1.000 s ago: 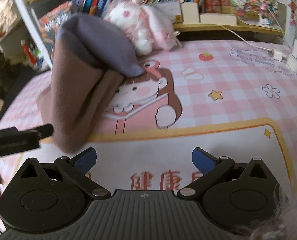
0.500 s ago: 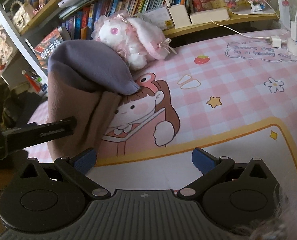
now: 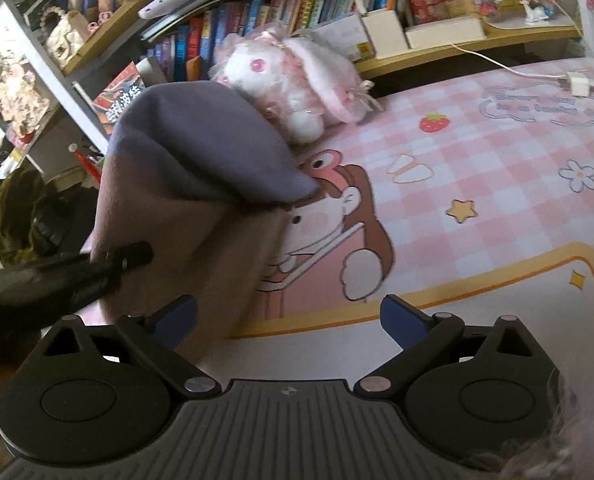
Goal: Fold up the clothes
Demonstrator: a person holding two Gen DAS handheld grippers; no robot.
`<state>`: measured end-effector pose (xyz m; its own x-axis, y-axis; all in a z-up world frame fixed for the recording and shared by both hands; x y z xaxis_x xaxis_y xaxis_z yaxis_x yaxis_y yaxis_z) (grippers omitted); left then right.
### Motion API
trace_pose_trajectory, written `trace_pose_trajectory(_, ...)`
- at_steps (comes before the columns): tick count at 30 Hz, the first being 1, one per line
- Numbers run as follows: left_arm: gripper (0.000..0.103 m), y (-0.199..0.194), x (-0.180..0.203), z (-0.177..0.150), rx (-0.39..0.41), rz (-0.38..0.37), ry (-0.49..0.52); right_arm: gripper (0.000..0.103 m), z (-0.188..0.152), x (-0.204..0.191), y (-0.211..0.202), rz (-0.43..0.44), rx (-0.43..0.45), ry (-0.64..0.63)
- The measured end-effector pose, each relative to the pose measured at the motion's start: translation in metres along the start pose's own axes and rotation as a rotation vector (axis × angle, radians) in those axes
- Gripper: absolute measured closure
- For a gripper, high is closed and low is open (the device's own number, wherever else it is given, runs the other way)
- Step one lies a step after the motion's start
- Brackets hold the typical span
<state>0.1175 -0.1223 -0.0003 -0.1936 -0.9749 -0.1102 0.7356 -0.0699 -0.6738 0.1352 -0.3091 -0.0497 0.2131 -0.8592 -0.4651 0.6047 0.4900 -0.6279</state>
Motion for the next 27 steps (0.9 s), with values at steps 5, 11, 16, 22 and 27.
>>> trace_pose_trajectory(5,0.093,-0.036,-0.038,-0.043,-0.055,0.083,-0.046,0.004,0.001,-0.008,-0.001,0.025,0.002,-0.029)
trace_pose_trajectory(11,0.079,-0.044,-0.114,-0.074,-0.152,0.433,-0.274,0.004,-0.001,-0.020,0.002,0.064,-0.019,-0.066)
trace_pose_trajectory(16,0.066,-0.056,-0.100,-0.073,-0.124,0.449,-0.238,0.004,-0.003,-0.046,0.001,0.137,-0.030,-0.163)
trace_pose_trajectory(22,0.036,-0.087,-0.068,-0.073,0.003,0.331,-0.226,0.004,0.000,-0.076,0.005,0.323,-0.052,-0.199)
trace_pose_trajectory(27,0.024,-0.076,0.001,-0.076,0.026,0.195,-0.024,0.082,0.004,-0.083,0.032,0.342,-0.166,-0.087)
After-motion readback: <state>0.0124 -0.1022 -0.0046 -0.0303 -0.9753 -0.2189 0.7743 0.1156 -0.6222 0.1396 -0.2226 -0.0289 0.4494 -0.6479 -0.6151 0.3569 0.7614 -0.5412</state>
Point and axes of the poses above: each gripper's, at about its wrist camera, not at the fingertips, and y roughly the way its jaws point, x to its right, z to its top, the point moved 6 cm from there along y, roughly the way its jaws point, and after that the axes turned 1 degree about -z, right-handed, at the moved point
